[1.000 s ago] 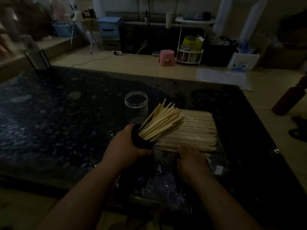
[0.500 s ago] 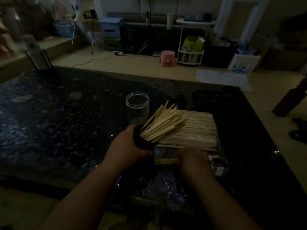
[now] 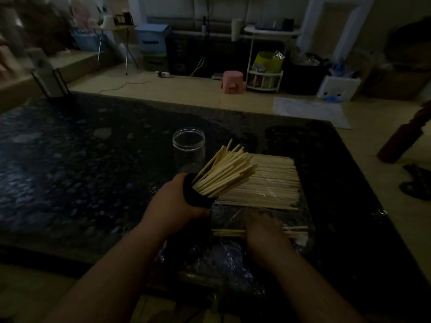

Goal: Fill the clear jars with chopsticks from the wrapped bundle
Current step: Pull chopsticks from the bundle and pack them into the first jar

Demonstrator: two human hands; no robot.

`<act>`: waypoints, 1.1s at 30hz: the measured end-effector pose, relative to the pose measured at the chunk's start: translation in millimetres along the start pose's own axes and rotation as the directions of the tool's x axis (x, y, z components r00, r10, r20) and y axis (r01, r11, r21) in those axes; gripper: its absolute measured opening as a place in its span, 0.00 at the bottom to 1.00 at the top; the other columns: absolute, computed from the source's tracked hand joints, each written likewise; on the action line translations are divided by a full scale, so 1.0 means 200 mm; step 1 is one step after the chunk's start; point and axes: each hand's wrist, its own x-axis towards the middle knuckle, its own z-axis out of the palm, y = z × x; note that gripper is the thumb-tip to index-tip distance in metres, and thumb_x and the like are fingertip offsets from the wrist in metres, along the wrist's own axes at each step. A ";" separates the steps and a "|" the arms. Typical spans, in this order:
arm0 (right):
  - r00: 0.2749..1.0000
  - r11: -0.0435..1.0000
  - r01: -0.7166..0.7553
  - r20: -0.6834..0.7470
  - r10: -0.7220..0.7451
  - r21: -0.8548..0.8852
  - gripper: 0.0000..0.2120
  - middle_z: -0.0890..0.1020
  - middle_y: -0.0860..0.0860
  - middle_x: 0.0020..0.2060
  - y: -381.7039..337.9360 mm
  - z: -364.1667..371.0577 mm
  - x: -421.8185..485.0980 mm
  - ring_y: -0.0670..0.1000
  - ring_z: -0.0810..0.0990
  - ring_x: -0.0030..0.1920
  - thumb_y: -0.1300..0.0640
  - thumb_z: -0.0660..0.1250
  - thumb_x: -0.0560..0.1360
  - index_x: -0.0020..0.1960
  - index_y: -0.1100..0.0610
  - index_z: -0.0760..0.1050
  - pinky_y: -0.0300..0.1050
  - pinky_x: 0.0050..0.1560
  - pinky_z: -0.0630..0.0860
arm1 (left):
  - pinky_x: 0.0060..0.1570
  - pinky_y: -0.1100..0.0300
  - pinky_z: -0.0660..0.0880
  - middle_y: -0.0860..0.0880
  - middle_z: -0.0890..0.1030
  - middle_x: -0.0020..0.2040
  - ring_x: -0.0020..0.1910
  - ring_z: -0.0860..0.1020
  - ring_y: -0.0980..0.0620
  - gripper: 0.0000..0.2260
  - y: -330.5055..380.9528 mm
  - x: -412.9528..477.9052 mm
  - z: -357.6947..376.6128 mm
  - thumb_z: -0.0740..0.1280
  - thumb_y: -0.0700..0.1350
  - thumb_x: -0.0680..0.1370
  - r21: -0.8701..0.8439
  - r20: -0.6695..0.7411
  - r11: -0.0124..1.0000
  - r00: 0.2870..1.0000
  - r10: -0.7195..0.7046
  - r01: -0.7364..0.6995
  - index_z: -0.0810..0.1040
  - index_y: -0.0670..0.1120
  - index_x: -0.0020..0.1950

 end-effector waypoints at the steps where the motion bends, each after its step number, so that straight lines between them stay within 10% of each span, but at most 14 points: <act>1: 1.000 1.000 0.005 0.001 -0.005 -0.015 0.27 0.67 0.54 0.69 -0.01 -0.01 -0.01 0.57 0.67 0.65 0.57 0.58 0.77 0.75 0.58 0.58 0.47 0.63 0.62 | 0.48 0.64 0.68 0.53 0.78 0.60 0.50 0.72 0.57 0.39 0.00 0.00 0.00 0.81 0.51 0.62 0.002 0.000 1.000 1.000 0.001 -0.001 0.68 0.53 0.70; 19: 0.976 0.991 0.054 -0.215 -0.026 0.125 0.18 0.81 0.51 0.44 -0.04 -0.36 -0.15 0.56 0.80 0.46 0.36 0.55 0.75 0.47 0.49 0.72 0.47 0.41 0.68 | 0.48 0.62 0.68 0.55 0.77 0.55 0.49 0.72 0.59 0.39 0.00 0.00 0.00 0.81 0.50 0.62 -0.018 0.003 1.000 1.000 -0.009 0.009 0.69 0.53 0.69; 24: 0.823 0.995 0.080 -0.568 -0.027 0.068 0.12 0.73 0.48 0.25 -0.03 -0.45 -0.17 0.52 0.72 0.25 0.43 0.59 0.68 0.32 0.50 0.66 0.40 0.28 0.57 | 0.49 0.61 0.68 0.52 0.78 0.59 0.50 0.72 0.57 0.39 0.00 0.00 0.00 0.81 0.49 0.62 0.017 0.000 1.000 1.000 0.003 -0.003 0.68 0.52 0.70; 28: 0.669 0.985 0.164 -0.740 -0.072 0.053 0.12 0.74 0.52 0.30 0.02 -0.51 -0.16 0.56 0.72 0.32 0.47 0.59 0.68 0.34 0.55 0.71 0.44 0.35 0.60 | 0.51 0.59 0.73 0.54 0.79 0.57 0.51 0.76 0.56 0.40 0.01 0.00 0.01 0.82 0.50 0.59 0.052 0.046 0.998 0.999 0.021 -0.024 0.70 0.55 0.68; 33: 0.653 0.974 0.143 -0.756 0.041 0.176 0.13 0.71 0.54 0.39 0.04 -0.52 -0.18 0.53 0.69 0.32 0.47 0.61 0.72 0.42 0.57 0.74 0.43 0.30 0.65 | 0.55 0.55 0.76 0.54 0.79 0.58 0.55 0.78 0.55 0.41 -0.01 0.01 0.02 0.82 0.52 0.58 0.078 0.056 0.995 0.997 0.054 -0.059 0.69 0.56 0.68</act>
